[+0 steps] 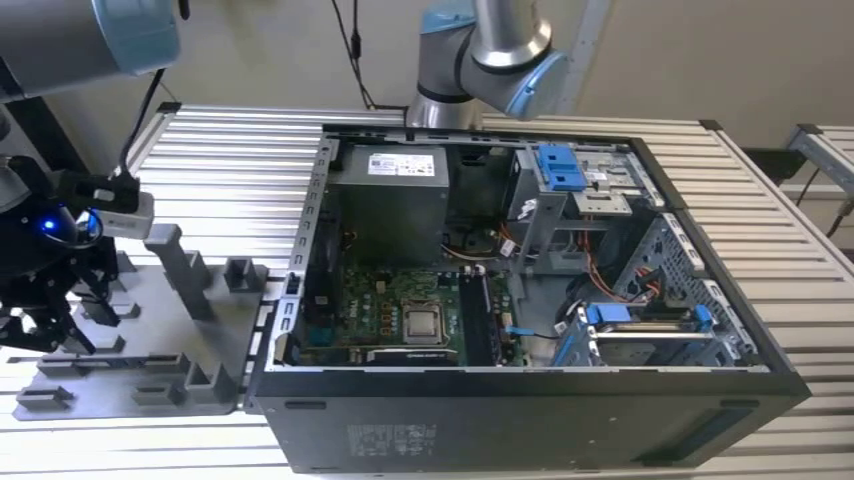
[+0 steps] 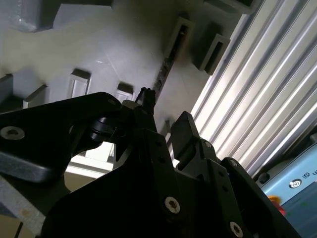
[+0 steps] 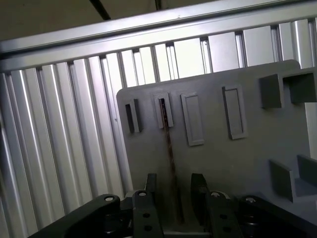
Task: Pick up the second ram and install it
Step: 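Pick up the second ram and move it above second insertion slot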
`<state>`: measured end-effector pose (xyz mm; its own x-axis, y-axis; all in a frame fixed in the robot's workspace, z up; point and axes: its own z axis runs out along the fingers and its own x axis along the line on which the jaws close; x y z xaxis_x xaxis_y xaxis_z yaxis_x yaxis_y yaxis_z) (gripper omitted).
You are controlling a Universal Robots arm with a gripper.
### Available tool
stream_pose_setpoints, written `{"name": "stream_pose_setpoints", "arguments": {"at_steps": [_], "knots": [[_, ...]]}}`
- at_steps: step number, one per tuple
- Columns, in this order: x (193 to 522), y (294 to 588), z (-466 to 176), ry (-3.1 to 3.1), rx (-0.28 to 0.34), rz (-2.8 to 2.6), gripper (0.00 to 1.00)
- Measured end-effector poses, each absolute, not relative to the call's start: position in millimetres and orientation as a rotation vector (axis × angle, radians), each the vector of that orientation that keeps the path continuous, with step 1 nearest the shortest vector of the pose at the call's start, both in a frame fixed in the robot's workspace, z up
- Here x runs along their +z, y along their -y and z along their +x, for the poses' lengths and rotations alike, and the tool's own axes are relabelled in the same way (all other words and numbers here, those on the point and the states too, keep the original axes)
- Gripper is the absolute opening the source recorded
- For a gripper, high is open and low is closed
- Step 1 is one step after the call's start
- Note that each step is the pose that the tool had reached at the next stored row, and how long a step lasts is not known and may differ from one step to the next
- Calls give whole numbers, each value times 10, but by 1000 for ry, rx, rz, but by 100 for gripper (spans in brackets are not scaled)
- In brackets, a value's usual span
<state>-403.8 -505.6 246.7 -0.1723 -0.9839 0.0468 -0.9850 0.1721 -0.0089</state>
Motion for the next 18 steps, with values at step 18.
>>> {"name": "stream_pose_setpoints", "arguments": {"at_steps": [18], "knots": [[2337,5056,-4045,2382,57,2001,42]]}}
